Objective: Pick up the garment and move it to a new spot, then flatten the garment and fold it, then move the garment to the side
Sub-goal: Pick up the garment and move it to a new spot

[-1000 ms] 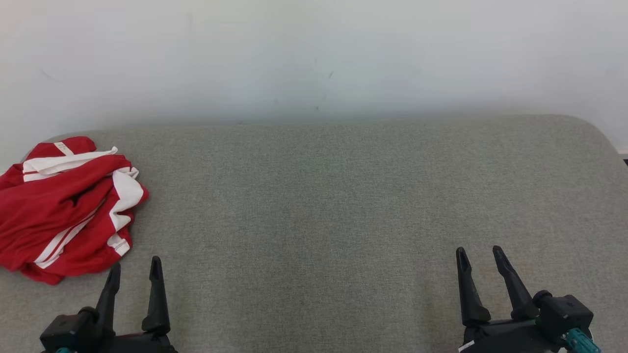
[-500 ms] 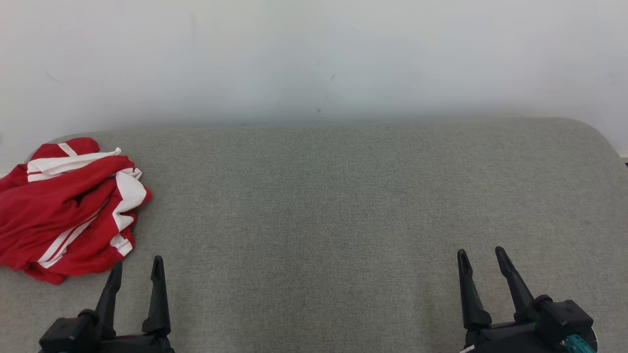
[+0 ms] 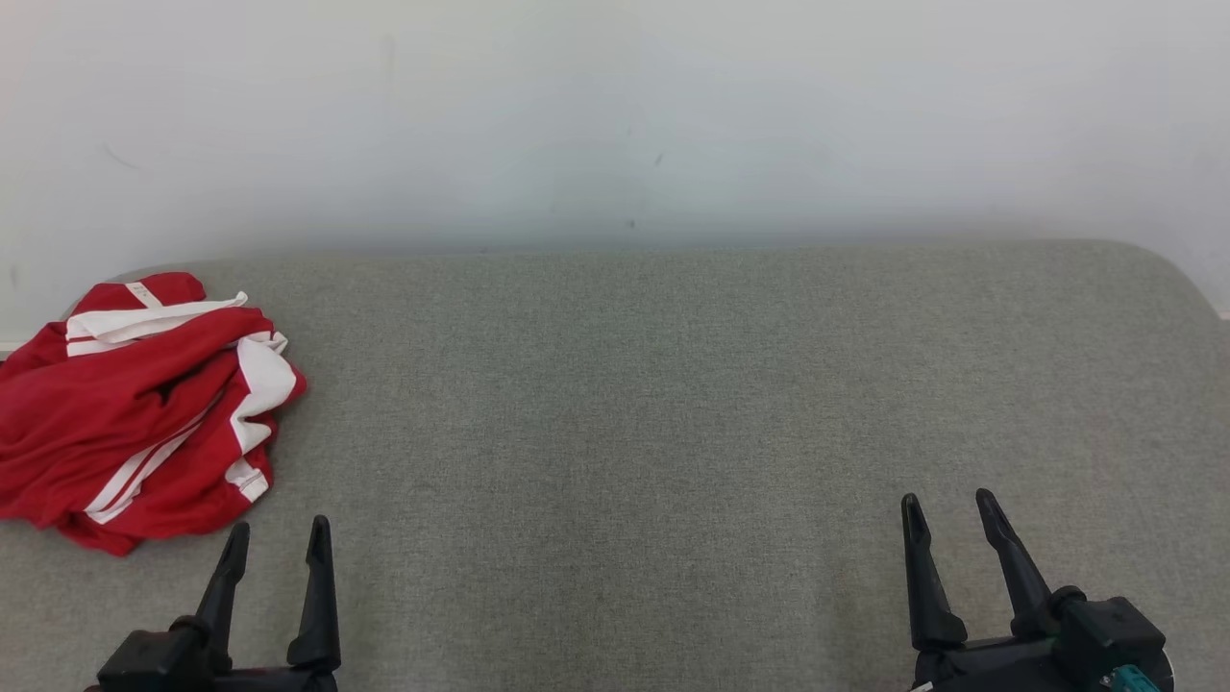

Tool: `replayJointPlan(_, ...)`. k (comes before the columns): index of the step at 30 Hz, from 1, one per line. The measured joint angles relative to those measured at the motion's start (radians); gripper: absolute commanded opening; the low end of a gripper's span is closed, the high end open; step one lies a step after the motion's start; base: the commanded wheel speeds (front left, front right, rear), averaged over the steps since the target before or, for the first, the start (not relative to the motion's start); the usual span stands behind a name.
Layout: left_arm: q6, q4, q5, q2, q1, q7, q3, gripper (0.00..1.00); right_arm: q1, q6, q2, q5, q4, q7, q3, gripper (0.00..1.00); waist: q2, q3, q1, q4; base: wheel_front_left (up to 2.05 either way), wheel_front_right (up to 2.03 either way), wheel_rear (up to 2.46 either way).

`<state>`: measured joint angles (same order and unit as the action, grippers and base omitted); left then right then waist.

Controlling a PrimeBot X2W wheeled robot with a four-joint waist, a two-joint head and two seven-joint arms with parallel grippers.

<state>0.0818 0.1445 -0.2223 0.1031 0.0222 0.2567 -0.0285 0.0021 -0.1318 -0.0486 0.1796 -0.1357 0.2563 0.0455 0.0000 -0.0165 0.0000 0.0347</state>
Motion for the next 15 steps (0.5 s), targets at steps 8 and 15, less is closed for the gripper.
replayJointPlan(8, 0.005, 0.01, 0.009, 0.005, 0.0, 0.001, 0.006, 1.0, 0.007, 0.0, 0.0, 0.04, 0.006, 0.008, 0.004, 1.0, 0.0, -0.006, -0.0001, 0.009, 0.0, 0.0, 0.0)
replayJointPlan(15, -0.008, 0.016, 0.009, 0.013, 0.0, -0.01, 0.01, 1.0, 0.009, 0.0, 0.0, 0.014, -0.01, 0.004, 0.0, 1.0, 0.0, -0.006, 0.0, 0.01, 0.0, 0.0, 0.0)
